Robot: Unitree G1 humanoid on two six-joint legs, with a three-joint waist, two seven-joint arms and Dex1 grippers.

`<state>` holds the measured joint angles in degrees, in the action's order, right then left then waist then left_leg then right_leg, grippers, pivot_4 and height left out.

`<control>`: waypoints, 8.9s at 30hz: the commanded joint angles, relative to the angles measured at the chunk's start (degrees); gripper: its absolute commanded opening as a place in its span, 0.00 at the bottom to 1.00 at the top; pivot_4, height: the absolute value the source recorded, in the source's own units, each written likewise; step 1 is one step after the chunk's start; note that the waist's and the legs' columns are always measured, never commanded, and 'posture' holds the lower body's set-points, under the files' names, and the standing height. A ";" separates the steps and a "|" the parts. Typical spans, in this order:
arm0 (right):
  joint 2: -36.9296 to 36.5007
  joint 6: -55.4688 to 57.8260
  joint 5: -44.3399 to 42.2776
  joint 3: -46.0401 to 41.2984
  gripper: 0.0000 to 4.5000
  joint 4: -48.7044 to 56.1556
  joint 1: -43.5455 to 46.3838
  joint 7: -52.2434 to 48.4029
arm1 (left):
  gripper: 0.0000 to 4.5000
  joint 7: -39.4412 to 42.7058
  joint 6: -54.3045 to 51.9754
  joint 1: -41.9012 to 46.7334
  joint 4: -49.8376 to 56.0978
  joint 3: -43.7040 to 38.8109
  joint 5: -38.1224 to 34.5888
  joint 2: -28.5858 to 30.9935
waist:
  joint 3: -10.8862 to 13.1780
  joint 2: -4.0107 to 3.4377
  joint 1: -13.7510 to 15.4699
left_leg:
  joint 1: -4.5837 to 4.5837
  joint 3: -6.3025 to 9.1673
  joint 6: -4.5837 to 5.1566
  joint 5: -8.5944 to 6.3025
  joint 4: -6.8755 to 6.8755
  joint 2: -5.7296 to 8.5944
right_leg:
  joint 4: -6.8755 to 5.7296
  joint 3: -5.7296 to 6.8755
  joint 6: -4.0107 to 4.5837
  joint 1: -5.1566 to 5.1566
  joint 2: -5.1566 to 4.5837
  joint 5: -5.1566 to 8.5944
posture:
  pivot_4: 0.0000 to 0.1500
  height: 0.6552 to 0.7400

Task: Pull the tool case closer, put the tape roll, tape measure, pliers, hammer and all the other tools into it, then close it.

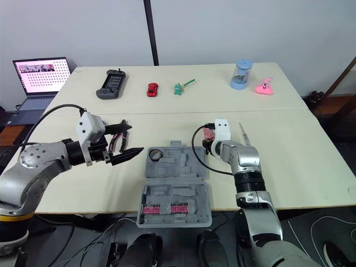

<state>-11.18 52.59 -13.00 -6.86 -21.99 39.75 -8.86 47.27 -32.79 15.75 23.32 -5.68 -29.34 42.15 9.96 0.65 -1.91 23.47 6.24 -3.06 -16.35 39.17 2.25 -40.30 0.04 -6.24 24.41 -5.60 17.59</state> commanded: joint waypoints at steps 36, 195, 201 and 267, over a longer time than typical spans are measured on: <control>-13.24 25.80 -8.45 -1.52 0.01 35.52 -21.97 -12.63 | 1.00 8.25 4.75 2.43 -3.83 7.92 2.24 -2.21 | 0.00 -0.01 -0.16 | 0.02 0.13 0.02 -0.01 -0.01 0.00 | 0.03 0.00 0.00 -0.02 -0.01 0.01 | 1.00 0.22; -19.20 -26.96 39.39 43.03 0.99 6.02 15.99 -63.47 | 1.00 1.12 8.56 -15.65 2.13 3.66 4.56 -2.65 | 0.12 -0.11 0.76 | 0.03 0.12 -0.08 0.04 -0.03 0.05 | 0.16 0.08 0.01 0.03 -0.21 -0.02 | 1.00 0.22; -24.93 -22.11 33.02 37.26 0.99 18.54 14.03 -70.59 | 1.00 1.13 8.64 -15.73 2.10 3.50 4.68 -2.48 | 0.12 -0.10 0.93 | 0.06 0.14 -0.07 0.03 -0.02 0.05 | 0.16 0.09 0.00 0.02 -0.23 -0.02 | 1.00 0.22; -25.07 -58.84 -4.41 -21.37 0.99 4.11 -42.25 -33.51 | 1.00 -14.21 38.65 -35.50 -25.69 -27.90 7.68 -17.38 | 0.01 -0.01 1.14 | -0.04 -0.09 0.11 -0.07 0.02 0.00 | 0.25 -0.02 -0.02 -0.19 -0.40 0.01 | 1.00 0.22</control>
<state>-34.84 -4.41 -15.50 -24.27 -17.43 -2.85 -43.67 34.18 2.74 -18.94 -2.18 -30.62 -21.82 24.69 9.97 0.64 -0.77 23.39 6.14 -2.96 -16.42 39.19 2.24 -40.05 0.01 -6.24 24.17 -5.99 17.60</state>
